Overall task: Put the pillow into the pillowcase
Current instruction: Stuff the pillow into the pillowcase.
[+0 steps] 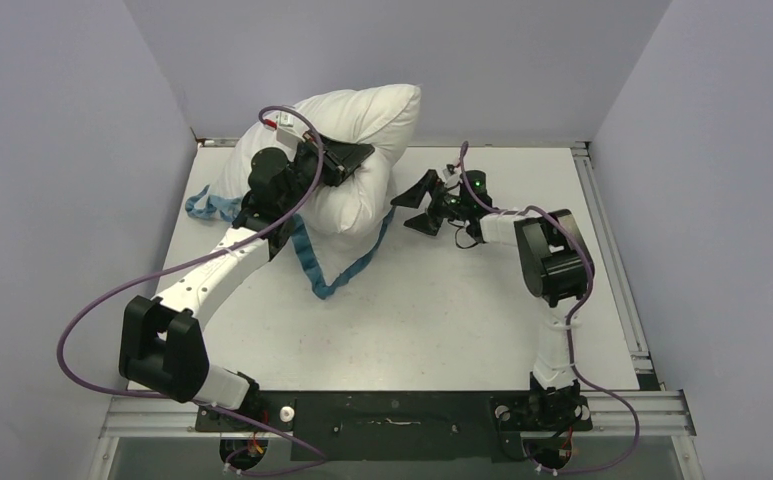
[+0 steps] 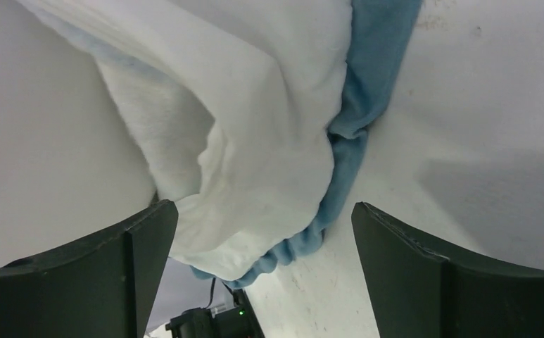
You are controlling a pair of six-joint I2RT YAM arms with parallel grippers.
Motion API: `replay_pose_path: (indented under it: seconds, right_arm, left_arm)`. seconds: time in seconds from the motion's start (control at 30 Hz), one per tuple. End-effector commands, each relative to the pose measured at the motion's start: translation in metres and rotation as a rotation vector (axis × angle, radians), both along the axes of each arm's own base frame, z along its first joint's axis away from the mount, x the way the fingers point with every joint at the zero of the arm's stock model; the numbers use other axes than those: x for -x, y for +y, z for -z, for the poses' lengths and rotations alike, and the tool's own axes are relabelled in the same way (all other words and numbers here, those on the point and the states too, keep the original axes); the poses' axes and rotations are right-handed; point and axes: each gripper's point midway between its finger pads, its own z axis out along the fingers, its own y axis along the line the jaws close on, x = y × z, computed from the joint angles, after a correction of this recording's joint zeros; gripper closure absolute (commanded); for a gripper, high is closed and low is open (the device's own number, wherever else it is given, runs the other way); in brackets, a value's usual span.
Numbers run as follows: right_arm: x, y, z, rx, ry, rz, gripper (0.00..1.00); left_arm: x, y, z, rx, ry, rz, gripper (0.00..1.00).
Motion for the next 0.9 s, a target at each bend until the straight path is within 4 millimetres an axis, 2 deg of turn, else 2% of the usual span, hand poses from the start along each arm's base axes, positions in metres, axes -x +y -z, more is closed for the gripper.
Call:
replay_pose_path:
  seconds: [0.0, 0.13, 0.2, 0.3, 0.4, 0.47, 0.6, 0.7, 0.73, 0.87]
  right_arm:
    - [-0.005, 0.016, -0.018, 0.060, -0.085, -0.026, 0.06]
    - [-0.013, 0.041, -0.023, 0.026, -0.097, -0.052, 0.05]
    - [-0.020, 0.052, -0.021, 0.008, -0.089, -0.055, 0.08]
    - [-0.031, 0.060, -0.007, 0.017, -0.047, -0.036, 0.26]
    - [-0.039, 0.061, -0.005, -0.027, -0.051, 0.004, 0.33]
    - [-0.043, 0.062, -0.020, -0.093, -0.098, 0.015, 0.51]
    - [-0.036, 0.059, -0.046, -0.149, -0.175, 0.016, 0.73]
    - [-0.025, 0.049, -0.077, -0.236, -0.238, 0.017, 0.90]
    - [-0.022, 0.043, -0.085, -0.257, -0.248, 0.019, 0.94]
    - [-0.006, 0.017, -0.115, -0.312, -0.276, 0.034, 0.95]
  left_arm:
    - [0.003, 0.017, -0.041, 0.055, -0.109, -0.054, 1.00]
    - [0.003, 0.017, -0.040, 0.051, -0.106, -0.051, 1.00]
    - [0.003, 0.017, -0.040, 0.049, -0.105, -0.053, 1.00]
    - [0.004, 0.018, -0.039, 0.049, -0.104, -0.058, 1.00]
    - [0.005, 0.021, -0.040, 0.049, -0.105, -0.068, 1.00]
    - [0.005, 0.022, -0.040, 0.050, -0.105, -0.070, 1.00]
    - [0.004, 0.024, -0.040, 0.058, -0.107, -0.074, 1.00]
    - [0.003, 0.026, -0.039, 0.054, -0.108, -0.082, 1.00]
    - [0.002, 0.026, -0.038, 0.044, -0.107, -0.087, 1.00]
    - [-0.005, 0.030, -0.026, -0.070, -0.100, -0.126, 1.00]
